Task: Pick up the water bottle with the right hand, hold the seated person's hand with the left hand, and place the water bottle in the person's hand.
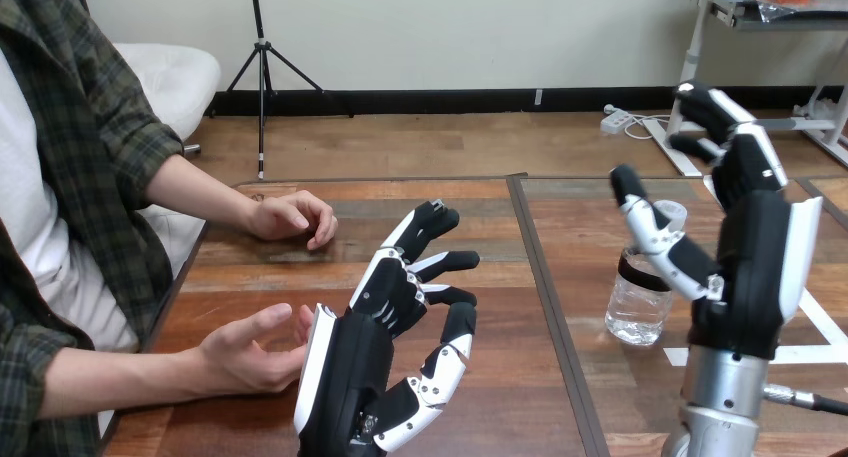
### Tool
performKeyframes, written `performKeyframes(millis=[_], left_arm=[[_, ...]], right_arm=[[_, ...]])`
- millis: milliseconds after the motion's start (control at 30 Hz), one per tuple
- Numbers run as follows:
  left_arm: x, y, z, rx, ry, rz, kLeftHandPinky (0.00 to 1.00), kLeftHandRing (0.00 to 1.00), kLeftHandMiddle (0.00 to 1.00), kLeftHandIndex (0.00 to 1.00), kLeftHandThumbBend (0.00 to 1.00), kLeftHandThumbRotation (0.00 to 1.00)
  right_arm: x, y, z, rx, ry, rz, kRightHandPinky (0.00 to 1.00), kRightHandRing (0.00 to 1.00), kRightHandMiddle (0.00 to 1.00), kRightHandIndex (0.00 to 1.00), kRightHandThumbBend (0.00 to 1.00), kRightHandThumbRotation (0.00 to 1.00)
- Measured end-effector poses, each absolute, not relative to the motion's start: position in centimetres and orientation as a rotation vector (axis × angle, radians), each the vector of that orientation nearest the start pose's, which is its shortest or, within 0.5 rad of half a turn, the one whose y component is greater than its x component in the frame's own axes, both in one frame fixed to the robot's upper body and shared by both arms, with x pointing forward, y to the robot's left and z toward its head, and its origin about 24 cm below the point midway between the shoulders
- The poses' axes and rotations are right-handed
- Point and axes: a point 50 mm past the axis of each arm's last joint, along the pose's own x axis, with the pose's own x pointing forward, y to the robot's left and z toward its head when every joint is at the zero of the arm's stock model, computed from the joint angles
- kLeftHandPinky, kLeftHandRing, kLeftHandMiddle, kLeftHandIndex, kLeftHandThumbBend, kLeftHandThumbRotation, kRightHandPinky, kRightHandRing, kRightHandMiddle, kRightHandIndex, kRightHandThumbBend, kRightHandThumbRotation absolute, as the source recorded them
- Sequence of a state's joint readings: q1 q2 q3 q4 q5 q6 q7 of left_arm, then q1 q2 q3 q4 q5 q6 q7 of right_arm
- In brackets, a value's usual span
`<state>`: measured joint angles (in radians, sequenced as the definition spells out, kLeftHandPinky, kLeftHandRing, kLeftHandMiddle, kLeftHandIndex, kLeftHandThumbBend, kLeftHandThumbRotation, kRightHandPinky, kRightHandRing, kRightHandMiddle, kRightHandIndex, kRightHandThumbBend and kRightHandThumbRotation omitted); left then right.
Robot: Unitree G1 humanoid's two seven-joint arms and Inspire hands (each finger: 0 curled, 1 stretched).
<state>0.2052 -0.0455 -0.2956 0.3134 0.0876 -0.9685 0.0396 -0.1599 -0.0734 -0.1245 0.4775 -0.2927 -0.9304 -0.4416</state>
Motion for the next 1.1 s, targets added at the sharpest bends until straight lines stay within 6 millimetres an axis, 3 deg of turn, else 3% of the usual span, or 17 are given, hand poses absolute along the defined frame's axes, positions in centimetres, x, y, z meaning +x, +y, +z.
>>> performKeyframes(millis=[333, 733, 1100], left_arm=[[17.6, 8.3, 2.3, -0.090, -0.472, -0.215, 0.59, 0.74, 0.87, 0.88, 0.29, 0.00], [17.6, 8.3, 2.3, -0.092, -0.471, -0.215, 0.60, 0.75, 0.87, 0.89, 0.28, 0.00], [17.6, 8.2, 2.3, -0.093, -0.471, -0.216, 0.60, 0.75, 0.87, 0.90, 0.27, 0.00]], right_arm=[[25.6, -18.6, 6.1, -0.196, -0.639, -0.350, 0.77, 0.85, 0.85, 0.77, 0.56, 0.00], [26.3, -19.0, 5.0, -0.167, -0.538, -0.356, 0.93, 0.94, 0.91, 0.84, 0.56, 0.00], [26.7, -19.3, 3.8, -0.164, -0.435, -0.356, 0.97, 0.95, 0.93, 0.87, 0.57, 0.00]])
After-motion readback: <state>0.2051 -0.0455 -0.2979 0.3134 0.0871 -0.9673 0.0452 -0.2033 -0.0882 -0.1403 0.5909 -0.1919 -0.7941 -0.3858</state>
